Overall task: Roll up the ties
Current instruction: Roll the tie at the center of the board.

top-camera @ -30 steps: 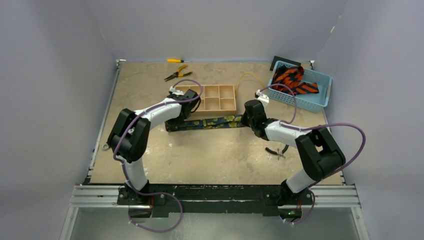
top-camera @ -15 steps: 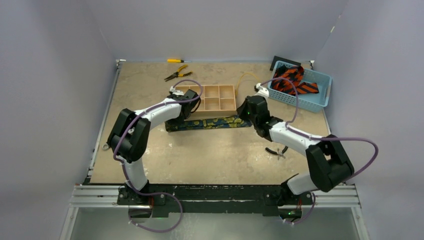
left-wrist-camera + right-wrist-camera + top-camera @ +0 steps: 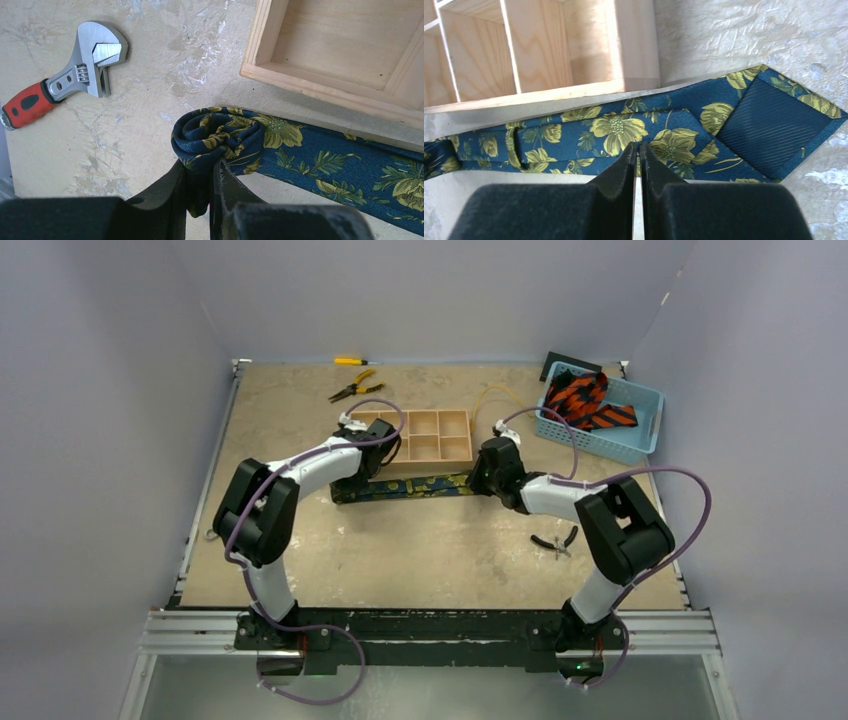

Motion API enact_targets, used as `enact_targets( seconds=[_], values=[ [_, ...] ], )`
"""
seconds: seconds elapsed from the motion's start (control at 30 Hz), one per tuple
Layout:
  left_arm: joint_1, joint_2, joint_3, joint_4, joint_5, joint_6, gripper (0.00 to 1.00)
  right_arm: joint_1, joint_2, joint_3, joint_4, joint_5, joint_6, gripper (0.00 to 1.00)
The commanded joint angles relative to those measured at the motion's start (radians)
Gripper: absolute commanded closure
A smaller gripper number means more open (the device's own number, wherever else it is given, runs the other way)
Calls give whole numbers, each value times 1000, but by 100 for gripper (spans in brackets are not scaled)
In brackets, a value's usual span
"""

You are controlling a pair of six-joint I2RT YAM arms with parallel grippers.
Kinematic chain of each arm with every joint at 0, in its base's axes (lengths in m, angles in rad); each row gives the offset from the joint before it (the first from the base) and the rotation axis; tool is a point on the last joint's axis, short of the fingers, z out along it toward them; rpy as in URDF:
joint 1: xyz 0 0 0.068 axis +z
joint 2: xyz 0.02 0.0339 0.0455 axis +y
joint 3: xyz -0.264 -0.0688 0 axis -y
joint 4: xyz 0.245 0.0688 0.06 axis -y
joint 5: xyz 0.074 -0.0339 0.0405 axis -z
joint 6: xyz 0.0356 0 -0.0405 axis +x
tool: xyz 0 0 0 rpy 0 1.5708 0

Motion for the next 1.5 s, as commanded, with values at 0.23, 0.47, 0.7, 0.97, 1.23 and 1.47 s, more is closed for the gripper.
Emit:
enact_targets(
  seconds=[0.23, 0.47, 0.7, 0.97, 1.23, 1.47],
  values=[
    [-4, -31, 7, -15, -13, -5, 100, 80, -79, 59, 85, 2, -51, 88],
    [-4, -22, 36, -56, -54, -30, 100, 227, 104, 231, 137, -159, -12, 86],
    [-6, -29, 56, -91, -79, -44, 100, 257, 284, 351, 119, -184, 37, 89],
    [-44, 14, 98, -136, -137, -57, 100, 261, 341, 334, 132, -168, 62, 90],
    [-82, 92, 143, -157, -163, -66, 100, 261, 244, 237, 167, -126, 87, 86],
    [-94, 123, 146, -155, -162, -65, 100, 260, 126, 133, 184, -115, 106, 77]
  ],
)
